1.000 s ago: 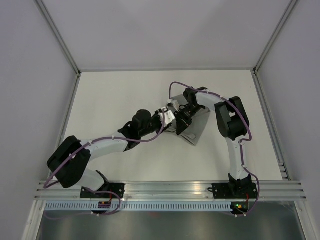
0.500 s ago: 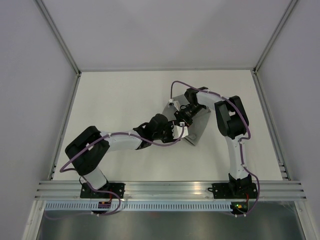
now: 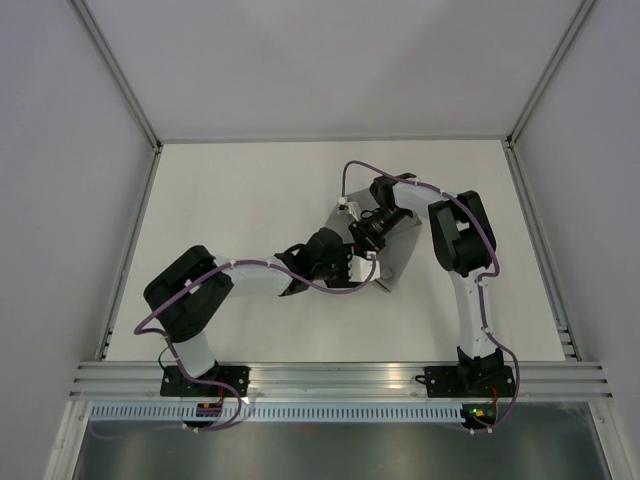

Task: Fold the napkin, place the utensils inside, and roll it up
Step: Roll the napkin at the center of the board.

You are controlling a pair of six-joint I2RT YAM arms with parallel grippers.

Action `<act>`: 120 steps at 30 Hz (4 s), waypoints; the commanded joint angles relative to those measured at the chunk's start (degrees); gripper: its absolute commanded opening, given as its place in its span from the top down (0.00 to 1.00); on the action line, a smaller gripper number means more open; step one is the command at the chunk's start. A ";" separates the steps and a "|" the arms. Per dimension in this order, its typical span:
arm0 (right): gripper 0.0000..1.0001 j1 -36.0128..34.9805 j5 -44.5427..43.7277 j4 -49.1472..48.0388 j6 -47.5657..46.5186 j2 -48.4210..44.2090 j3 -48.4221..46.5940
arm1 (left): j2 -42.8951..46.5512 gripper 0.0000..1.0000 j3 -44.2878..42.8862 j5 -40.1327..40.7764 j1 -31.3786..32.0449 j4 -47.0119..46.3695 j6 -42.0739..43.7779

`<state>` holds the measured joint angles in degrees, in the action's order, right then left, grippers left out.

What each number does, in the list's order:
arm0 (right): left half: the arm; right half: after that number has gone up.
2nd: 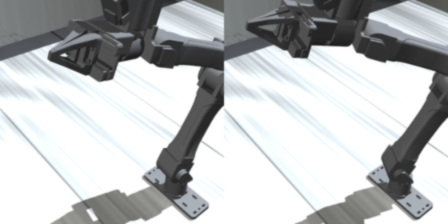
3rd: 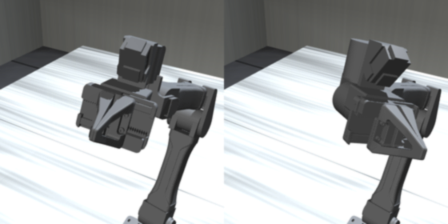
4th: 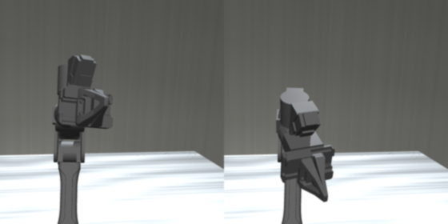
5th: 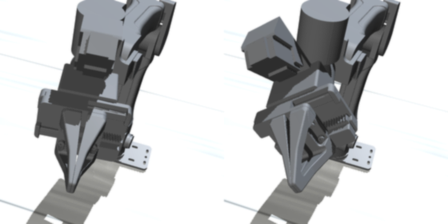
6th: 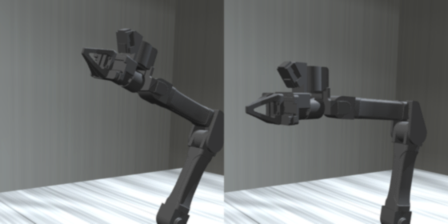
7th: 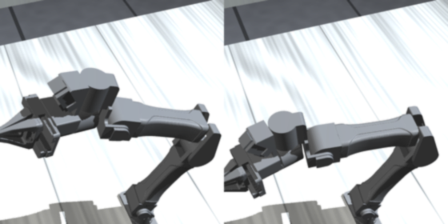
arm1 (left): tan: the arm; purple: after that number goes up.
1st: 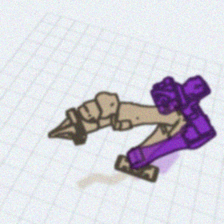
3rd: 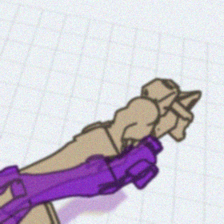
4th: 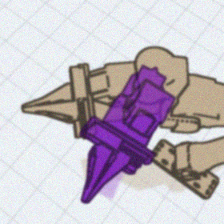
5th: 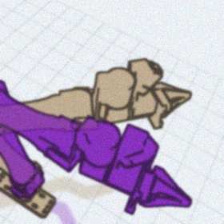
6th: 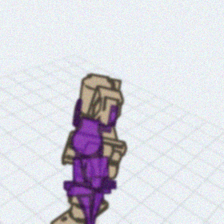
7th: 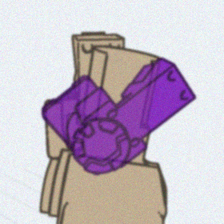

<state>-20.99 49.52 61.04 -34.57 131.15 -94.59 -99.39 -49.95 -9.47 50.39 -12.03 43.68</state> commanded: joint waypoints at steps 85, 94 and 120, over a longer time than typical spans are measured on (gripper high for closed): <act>0.44 8.28 -19.97 -47.75 -4.45 -55.47 49.22 | -36.22 0.98 -52.52 -39.83 -12.42 61.86 -17.23; 0.40 -4.04 -25.43 -47.77 -7.61 -50.83 46.96 | -38.24 0.98 -54.37 -41.15 -13.30 64.15 -16.79; 0.63 -10.12 -24.73 -43.81 -9.38 -35.09 40.80 | -39.21 0.95 -56.04 -42.11 -14.36 64.77 -16.26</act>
<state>-30.92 23.62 17.58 -43.38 95.35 -51.81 -136.35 -104.75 -53.10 36.60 51.55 27.27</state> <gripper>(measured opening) 0.396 0.184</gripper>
